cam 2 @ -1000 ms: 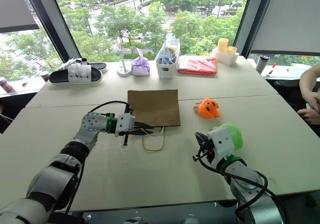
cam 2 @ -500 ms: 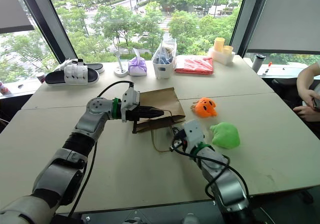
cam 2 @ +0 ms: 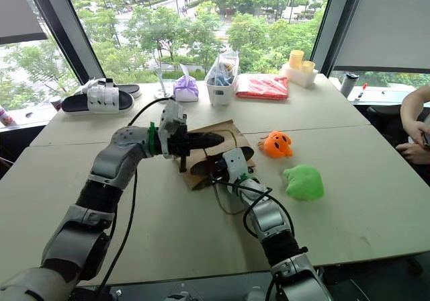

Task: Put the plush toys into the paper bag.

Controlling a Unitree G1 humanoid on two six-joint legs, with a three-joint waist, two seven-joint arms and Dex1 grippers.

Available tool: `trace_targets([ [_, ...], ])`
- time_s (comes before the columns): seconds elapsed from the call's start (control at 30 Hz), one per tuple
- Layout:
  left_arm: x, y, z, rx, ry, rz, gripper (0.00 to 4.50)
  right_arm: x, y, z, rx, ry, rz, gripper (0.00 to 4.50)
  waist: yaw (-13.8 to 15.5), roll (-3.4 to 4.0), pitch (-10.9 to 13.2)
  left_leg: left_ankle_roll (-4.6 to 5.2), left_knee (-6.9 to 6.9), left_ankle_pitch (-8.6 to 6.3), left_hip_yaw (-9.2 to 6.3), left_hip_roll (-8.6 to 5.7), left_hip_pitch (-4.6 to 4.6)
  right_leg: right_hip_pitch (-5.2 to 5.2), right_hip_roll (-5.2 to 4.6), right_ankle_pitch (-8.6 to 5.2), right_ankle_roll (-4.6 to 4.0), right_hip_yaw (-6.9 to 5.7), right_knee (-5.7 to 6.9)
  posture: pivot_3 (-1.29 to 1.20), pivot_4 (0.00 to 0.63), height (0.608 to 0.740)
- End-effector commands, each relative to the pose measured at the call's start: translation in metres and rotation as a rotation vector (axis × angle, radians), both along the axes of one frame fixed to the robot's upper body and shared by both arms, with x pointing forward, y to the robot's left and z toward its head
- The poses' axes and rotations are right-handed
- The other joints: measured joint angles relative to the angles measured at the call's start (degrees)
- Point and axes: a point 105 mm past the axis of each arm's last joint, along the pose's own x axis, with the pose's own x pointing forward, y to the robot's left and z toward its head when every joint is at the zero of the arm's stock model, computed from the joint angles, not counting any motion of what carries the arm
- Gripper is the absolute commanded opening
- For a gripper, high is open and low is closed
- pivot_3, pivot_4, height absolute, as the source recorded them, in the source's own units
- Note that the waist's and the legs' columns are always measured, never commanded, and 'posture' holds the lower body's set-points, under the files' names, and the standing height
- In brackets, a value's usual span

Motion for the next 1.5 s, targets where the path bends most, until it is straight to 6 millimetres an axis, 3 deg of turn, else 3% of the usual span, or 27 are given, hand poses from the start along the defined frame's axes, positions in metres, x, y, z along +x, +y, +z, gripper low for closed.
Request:
trace_targets([
  [0.03, 0.009, 0.008, 0.051, -0.153, -0.046, 0.079, 0.06, -0.004, 0.003, 0.0, 0.006, -0.01, 0.02, 0.0, 0.0, 0.0, 0.0, -0.01, 0.0, 0.0, 0.0, 0.0, 0.0, 0.0, 0.0, 0.0, 0.0, -0.01, 0.01, 0.0, 0.15, 0.74],
  [0.57, 0.031, 0.035, 0.113, -0.409, -0.055, 0.251, 0.06, -0.019, -0.01, -0.015, -0.013, 0.036, 0.014, 0.0, 0.1, 0.0, 0.0, -0.35, -0.02, 0.2, 0.02, -0.01, 0.01, 0.01, 0.01, 0.0, 0.0, 0.0, 0.0, 0.0, 0.15, 0.74],
  [0.6, 0.03, 0.033, 0.11, -0.415, -0.041, 0.248, 0.06, -0.02, -0.011, -0.015, -0.013, 0.037, 0.012, 0.0, 0.0, 0.0, 0.0, -0.35, -0.02, 0.2, 0.01, -0.01, 0.01, 0.02, 0.0, 0.0, 0.0, 0.0, 0.0, 0.0, 0.15, 0.74],
  [0.7, 0.021, 0.018, 0.075, -0.319, -0.011, 0.189, 0.06, -0.022, -0.015, -0.006, -0.006, 0.019, -0.003, 0.0, -0.1, 0.02, 0.0, -0.35, -0.02, 0.2, 0.03, -0.01, 0.01, 0.02, 0.0, 0.0, 0.0, 0.01, 0.01, 0.0, 0.15, 0.74],
  [0.83, 0.013, 0.006, 0.043, -0.275, 0.038, 0.16, 0.06, -0.028, -0.028, 0.019, 0.024, -0.032, -0.035, 0.0, 0.1, 0.01, 0.0, -0.36, -0.01, 0.2, 0.02, -0.01, -0.01, 0.01, 0.0, 0.0, 0.0, 0.02, 0.01, 0.0, 0.15, 0.74],
  [0.97, 0.006, -0.002, 0.028, -0.262, 0.06, 0.142, 0.06, -0.041, -0.04, 0.05, 0.041, -0.092, -0.054, 0.0, 0.2, 0.01, 0.0, -0.35, 0.04, 0.2, 0.03, -0.02, -0.08, -0.05, 0.0, 0.0, 0.0, 0.03, 0.03, 0.0, 0.15, 0.74],
  [1.13, 0.002, -0.005, 0.022, -0.26, 0.067, 0.133, 0.06, -0.061, -0.06, 0.085, 0.064, -0.142, -0.089, 0.0, 0.3, 0.02, 0.0, -0.31, 0.02, 0.17, 0.03, -0.02, -0.07, -0.06, 0.0, 0.0, 0.0, 0.03, 0.03, 0.0, 0.15, 0.74],
  [1.3, -0.006, -0.007, 0.017, -0.255, 0.073, 0.105, 0.06, -0.081, -0.084, 0.097, 0.069, -0.125, -0.128, 0.0, 0.4, 0.01, 0.0, -0.05, 0.03, 0.02, 0.03, -0.02, -0.07, -0.04, 0.0, 0.0, -0.01, 0.02, 0.01, 0.0, 0.15, 0.74],
  [1.43, -0.015, -0.01, 0.005, -0.222, 0.074, 0.084, 0.0, -0.102, -0.134, 0.104, -0.024, -0.113, -0.261, 1.86, 0.7, 0.01, 0.0, 0.0, 0.03, 0.0, 0.03, -0.02, -0.08, 0.01, -0.01, 0.0, -0.01, 0.02, -0.04, 0.0, 0.15, 0.74],
  [1.5, -0.015, -0.01, 0.004, -0.224, 0.079, 0.085, 0.0, -0.109, -0.149, 0.099, -0.087, -0.075, -0.298, 2.81, 0.7, 0.0, 0.0, 0.02, 0.04, -0.02, 0.06, -0.03, -0.08, 0.04, -0.01, 0.0, -0.01, 0.02, -0.1, 0.0, 0.15, 0.74],
])
